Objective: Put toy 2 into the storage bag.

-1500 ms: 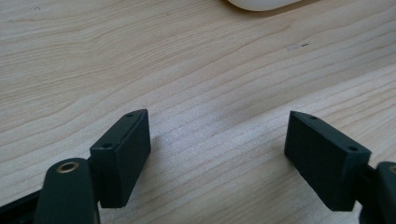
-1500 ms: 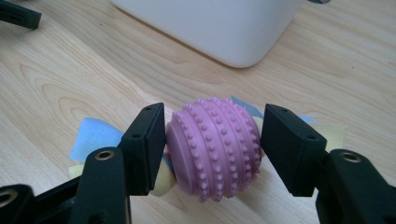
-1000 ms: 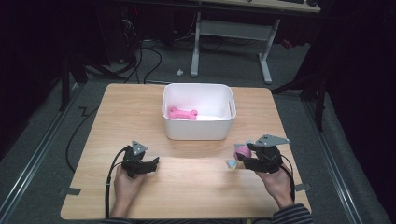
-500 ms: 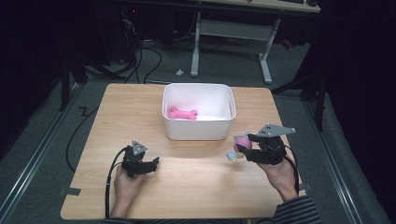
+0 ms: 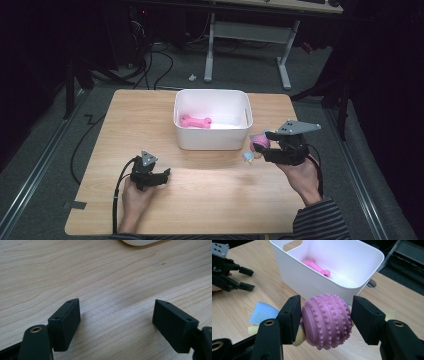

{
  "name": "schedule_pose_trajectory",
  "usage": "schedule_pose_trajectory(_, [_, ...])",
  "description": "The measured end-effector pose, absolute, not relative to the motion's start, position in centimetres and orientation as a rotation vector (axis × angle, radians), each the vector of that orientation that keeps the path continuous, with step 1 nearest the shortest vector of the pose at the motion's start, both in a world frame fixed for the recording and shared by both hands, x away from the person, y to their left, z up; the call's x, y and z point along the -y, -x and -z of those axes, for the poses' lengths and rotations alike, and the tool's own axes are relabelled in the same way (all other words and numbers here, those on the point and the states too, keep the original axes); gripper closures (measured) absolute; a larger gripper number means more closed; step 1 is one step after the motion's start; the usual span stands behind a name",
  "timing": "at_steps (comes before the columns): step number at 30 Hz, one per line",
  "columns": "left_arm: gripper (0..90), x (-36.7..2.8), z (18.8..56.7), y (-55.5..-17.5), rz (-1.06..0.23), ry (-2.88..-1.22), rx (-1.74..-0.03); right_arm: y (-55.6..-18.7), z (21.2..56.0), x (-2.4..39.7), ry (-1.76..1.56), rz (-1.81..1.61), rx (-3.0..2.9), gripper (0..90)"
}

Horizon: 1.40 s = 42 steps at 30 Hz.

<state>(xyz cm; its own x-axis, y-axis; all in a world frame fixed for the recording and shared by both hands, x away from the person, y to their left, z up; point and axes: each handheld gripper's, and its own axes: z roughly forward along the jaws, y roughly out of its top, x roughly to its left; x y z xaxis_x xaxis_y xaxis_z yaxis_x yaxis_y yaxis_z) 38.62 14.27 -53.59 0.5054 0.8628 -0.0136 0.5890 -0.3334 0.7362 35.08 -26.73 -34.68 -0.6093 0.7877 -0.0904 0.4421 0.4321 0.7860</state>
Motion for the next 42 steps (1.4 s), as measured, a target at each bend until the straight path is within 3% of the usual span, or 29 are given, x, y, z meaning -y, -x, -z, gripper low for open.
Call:
schedule_pose_trajectory(22, [22.8,-14.3,53.6,-38.6,-0.503,-2.053,-1.184,-37.9,31.3,25.4,-0.997,-1.038,-2.236,42.8])
schedule_pose_trajectory(42, [22.7,-14.2,53.6,-38.6,-0.505,-2.053,-1.181,-41.4,30.6,22.7,-0.977,-1.024,-2.288,43.2])
